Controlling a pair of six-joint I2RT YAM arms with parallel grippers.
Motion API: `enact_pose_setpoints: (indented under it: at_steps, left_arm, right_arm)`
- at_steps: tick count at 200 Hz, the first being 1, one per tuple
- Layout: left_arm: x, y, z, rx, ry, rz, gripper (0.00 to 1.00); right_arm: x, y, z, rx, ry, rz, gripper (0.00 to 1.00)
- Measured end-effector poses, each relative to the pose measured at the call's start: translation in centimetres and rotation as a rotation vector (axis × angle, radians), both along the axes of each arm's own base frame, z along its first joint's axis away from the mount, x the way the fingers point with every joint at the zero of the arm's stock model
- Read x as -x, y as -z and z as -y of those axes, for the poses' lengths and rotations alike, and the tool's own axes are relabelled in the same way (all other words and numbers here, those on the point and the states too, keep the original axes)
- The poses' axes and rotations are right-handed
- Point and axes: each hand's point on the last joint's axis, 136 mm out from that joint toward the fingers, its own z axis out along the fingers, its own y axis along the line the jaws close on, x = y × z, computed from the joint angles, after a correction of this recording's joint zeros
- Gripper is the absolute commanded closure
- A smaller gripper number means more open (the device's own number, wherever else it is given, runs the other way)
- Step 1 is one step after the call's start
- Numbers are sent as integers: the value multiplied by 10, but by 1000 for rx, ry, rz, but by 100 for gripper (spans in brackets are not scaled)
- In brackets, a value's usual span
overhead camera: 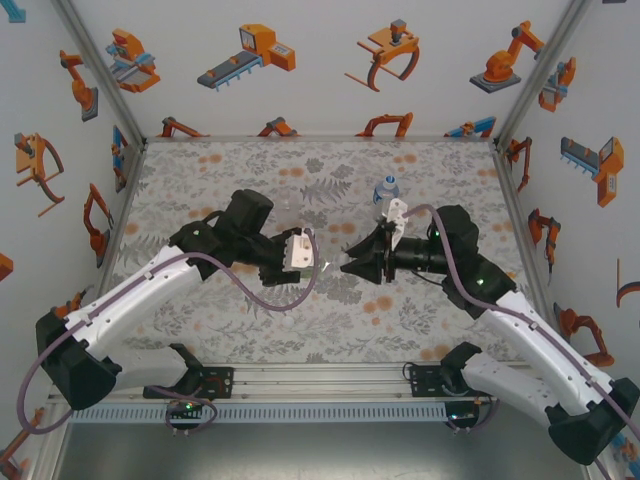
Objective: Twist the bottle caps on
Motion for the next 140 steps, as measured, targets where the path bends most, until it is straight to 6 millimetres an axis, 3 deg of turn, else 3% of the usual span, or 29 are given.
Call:
enact_pose_setpoints:
  at_steps: [58,90,119,140]
  left_arm:
    - [-21,10,-1,-1,-64,64,100]
    - [-23,15,-1,-10,-69,62,100]
    - [-24,22,1,-22,-65,47,100]
    - [-24,23,1,-22,-63,44,100]
  right_arm:
    - [-46,28,9,-146,365,-700,100]
    - [-52,48,15,-228,496,-1020,100]
    - [-54,61,19,-256,569,-1173,100]
    - [-54,65,21,-269,589,-1226,79]
